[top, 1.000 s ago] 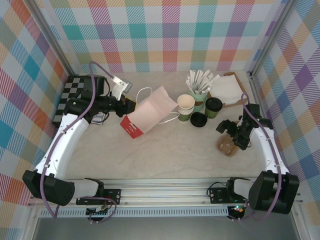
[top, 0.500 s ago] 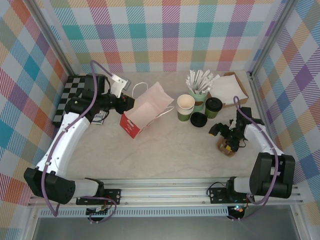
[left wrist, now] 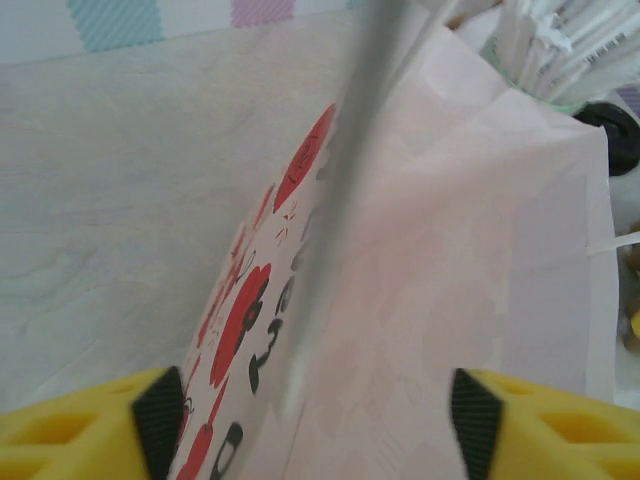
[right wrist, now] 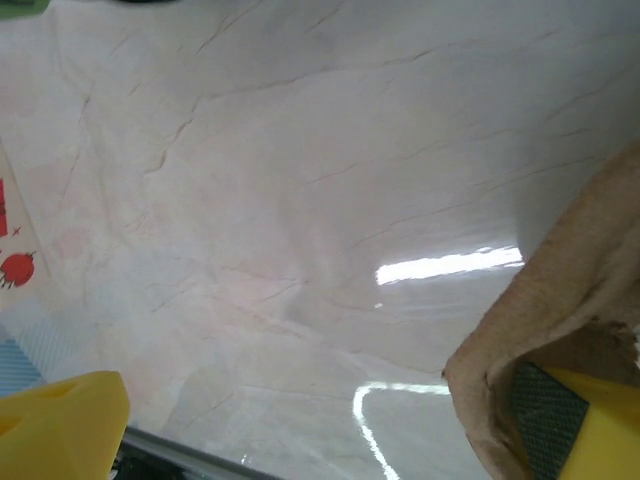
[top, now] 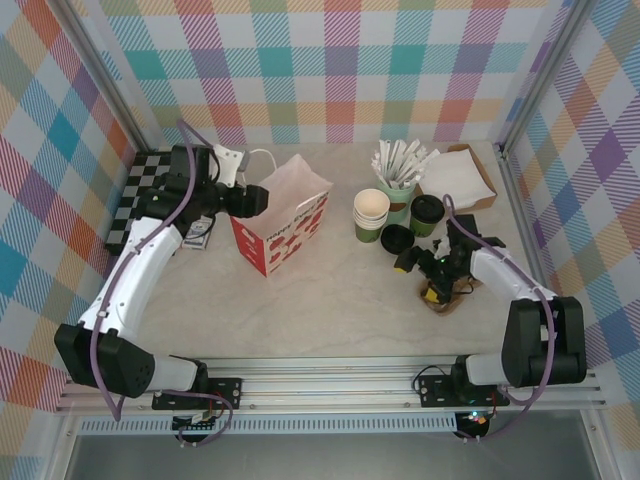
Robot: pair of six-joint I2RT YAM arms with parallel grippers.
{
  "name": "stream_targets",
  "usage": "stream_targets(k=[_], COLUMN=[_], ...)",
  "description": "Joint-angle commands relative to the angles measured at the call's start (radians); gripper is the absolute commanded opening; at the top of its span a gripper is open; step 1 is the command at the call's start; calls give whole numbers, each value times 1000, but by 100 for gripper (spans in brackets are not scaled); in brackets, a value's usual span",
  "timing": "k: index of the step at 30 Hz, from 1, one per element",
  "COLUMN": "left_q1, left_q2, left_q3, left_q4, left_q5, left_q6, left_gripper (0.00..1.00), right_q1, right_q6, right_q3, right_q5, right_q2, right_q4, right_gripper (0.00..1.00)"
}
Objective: Pack the takeout coffee
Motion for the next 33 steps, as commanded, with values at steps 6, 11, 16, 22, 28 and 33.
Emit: stream_targets(k=[6, 11, 16, 22, 28, 33], left_q1=[15, 15, 7, -54, -111, -163], left_q2=[-69, -48, -86, -235, -194, -120], left_q3=[25, 119, 121, -33, -71, -26], left_q4=[-92, -275, -354, -310, -243, -270], left_q5=[-285, -331, -293, -343, -331, -430], left_q6=[-227, -344, -517, -725, -832, -857], left_gripper=[97, 100, 100, 100, 86, 76], right_q1=[173, 172, 168, 161, 161, 161], right_q6=[190, -36, -141, -127, -92, -73], right_q3=[58, 203, 269, 251, 197, 131], right_q5=[-3, 178, 319, 466, 457, 467], right_q2=[-2, -21, -33, -50, -118, -218], right_q4=[88, -127, -177, -155, -122, -106], right_gripper=[100, 100, 100, 100, 100, 100])
